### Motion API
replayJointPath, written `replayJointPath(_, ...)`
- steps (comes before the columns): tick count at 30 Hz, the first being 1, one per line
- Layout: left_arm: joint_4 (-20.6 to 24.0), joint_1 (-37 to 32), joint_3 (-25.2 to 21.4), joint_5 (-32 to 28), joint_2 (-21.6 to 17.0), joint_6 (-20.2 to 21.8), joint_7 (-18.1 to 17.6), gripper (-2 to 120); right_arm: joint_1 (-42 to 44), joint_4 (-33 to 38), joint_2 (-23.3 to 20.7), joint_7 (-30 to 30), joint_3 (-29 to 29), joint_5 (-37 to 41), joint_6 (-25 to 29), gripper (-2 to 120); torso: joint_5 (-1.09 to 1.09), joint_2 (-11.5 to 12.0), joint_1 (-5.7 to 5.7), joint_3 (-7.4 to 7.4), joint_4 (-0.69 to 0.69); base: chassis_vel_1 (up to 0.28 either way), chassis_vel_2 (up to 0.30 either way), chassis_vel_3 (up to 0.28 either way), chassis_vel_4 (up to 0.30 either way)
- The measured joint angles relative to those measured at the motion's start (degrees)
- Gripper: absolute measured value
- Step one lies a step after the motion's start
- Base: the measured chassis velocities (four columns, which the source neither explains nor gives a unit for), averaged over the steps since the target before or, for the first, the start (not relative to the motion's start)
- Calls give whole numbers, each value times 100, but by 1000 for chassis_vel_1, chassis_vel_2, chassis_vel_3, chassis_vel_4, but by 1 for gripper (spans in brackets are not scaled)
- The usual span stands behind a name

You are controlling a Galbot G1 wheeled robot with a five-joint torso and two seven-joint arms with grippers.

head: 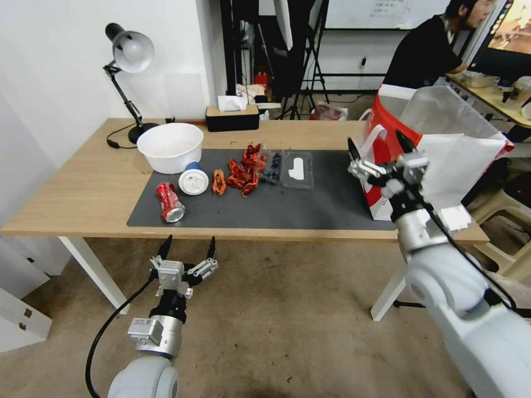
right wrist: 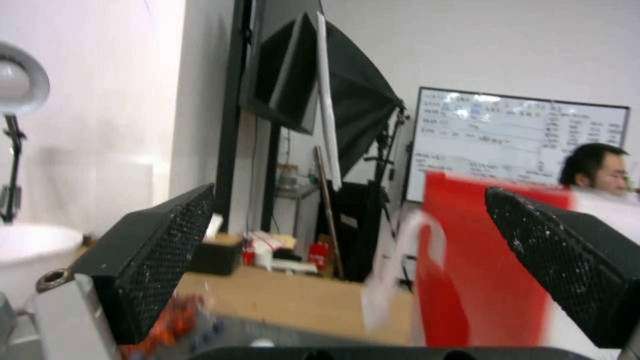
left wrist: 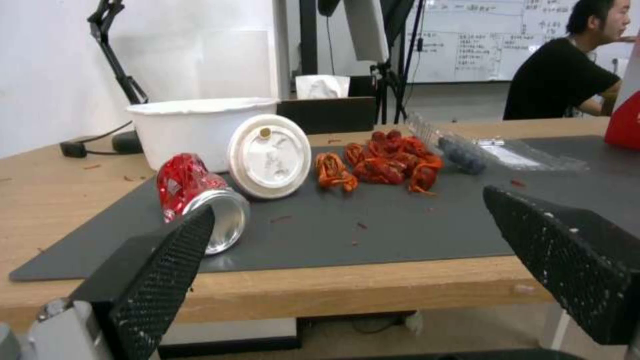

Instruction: Pick up the trash from the table and place it into the takeout bag.

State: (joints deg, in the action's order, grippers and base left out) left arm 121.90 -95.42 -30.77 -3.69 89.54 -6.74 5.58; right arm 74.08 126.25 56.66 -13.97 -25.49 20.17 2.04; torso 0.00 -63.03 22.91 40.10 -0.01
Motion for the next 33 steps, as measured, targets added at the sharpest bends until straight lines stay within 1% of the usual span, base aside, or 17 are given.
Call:
replayJointPath(1, 0, 0, 0, 0, 0, 0, 0, 100, 0, 0, 0, 0, 0, 0, 0, 100, 0, 0, 0, 0, 0, 0, 0, 0, 0)
replayJointPath(5, -13, 5, -8, -10, -19, -12, -3, 100, 965, 60, 280, -97, -93, -469, 562, 100, 0, 0, 0, 0, 0, 0, 0, 0, 0)
replayJointPath(6, -13, 5, -8, -10, -19, -12, -3, 100, 965, 60, 280, -97, -93, -469, 562, 100, 0, 0, 0, 0, 0, 0, 0, 0, 0)
replayJointPath(7, -14, 6, -12, -12, -24, -19, -3, 100, 1118, 18, 350, -148, -84, -555, 698, 100, -2, 0, 0, 0, 0, 0, 0, 0, 0)
replayJointPath(8, -14, 6, -17, -13, -25, -26, -3, 100, 1294, -82, 460, -198, -64, -693, 877, 100, -1, 0, 0, 0, 1, 0, 0, 0, 0)
replayJointPath(9, -14, 6, -17, -13, -25, -26, -3, 100, 1294, -82, 460, -198, -64, -693, 877, 100, -1, 0, 0, 0, 1, 0, 0, 0, 0)
replayJointPath(12, -9, -28, -35, -12, -24, -58, -4, 100, 1642, -365, 693, -339, 79, -895, 1231, 100, 0, 0, 0, 1, 0, 0, 0, 0, 0)
replayJointPath(13, -9, -28, -35, -12, -24, -58, -4, 100, 1642, -365, 693, -339, 79, -895, 1231, 100, 0, 0, 0, 1, 0, 0, 0, 0, 0)
replayJointPath(16, 28, -85, -74, -4, -7, -93, -8, 100, 1850, -732, 871, -399, 295, -1036, 1549, 100, 0, 0, 0, 1, 1, 0, 0, 0, 0)
replayJointPath(23, 72, -91, -92, 1, -31, -94, -12, 100, 1964, -1001, 1055, -447, 470, -1131, 1689, 100, 0, 0, 0, 0, 1, 0, 0, 0, 0)
replayJointPath(28, 55, -6, -77, -24, -81, -79, -22, 100, 1955, -1018, 1076, -457, 470, -1171, 1690, 100, 0, 0, 0, 1, 1, 0, 0, 0, 0)
replayJointPath(33, -183, 353, -49, -194, -255, -57, -125, 100, 1922, -1017, 1090, -475, 467, -1255, 1678, 100, -1, 0, 0, 1, 1, 0, 0, 0, 0)
